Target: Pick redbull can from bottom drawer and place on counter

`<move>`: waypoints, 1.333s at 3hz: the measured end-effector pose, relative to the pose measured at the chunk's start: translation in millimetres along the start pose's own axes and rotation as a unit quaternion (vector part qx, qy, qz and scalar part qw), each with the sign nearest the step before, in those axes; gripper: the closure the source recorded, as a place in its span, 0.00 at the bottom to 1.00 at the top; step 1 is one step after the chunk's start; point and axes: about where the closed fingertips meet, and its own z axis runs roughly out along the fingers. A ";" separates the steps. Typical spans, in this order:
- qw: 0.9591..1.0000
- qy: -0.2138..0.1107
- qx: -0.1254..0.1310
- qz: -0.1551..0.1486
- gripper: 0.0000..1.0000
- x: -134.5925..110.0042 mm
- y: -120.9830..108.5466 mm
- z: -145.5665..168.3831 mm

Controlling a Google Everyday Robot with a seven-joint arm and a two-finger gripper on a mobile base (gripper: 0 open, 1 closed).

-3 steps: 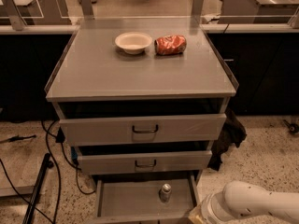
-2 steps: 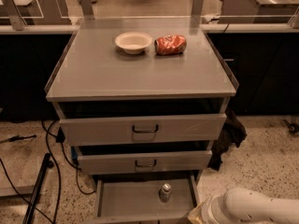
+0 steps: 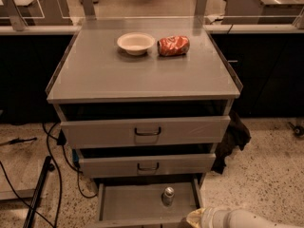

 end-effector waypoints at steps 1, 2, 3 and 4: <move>1.000 -0.002 -0.007 0.003 1.00 6.4 8.4 8.9; 1.000 -0.005 0.003 -0.003 1.00 9.6 7.8 10.9; 0.999 -0.021 0.030 -0.024 1.00 11.4 -4.6 25.9; 0.997 -0.030 0.047 -0.053 1.00 6.0 -19.8 44.3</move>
Offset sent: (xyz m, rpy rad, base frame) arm -0.0040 -0.0009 -0.0191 -0.0108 -0.0549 -0.0115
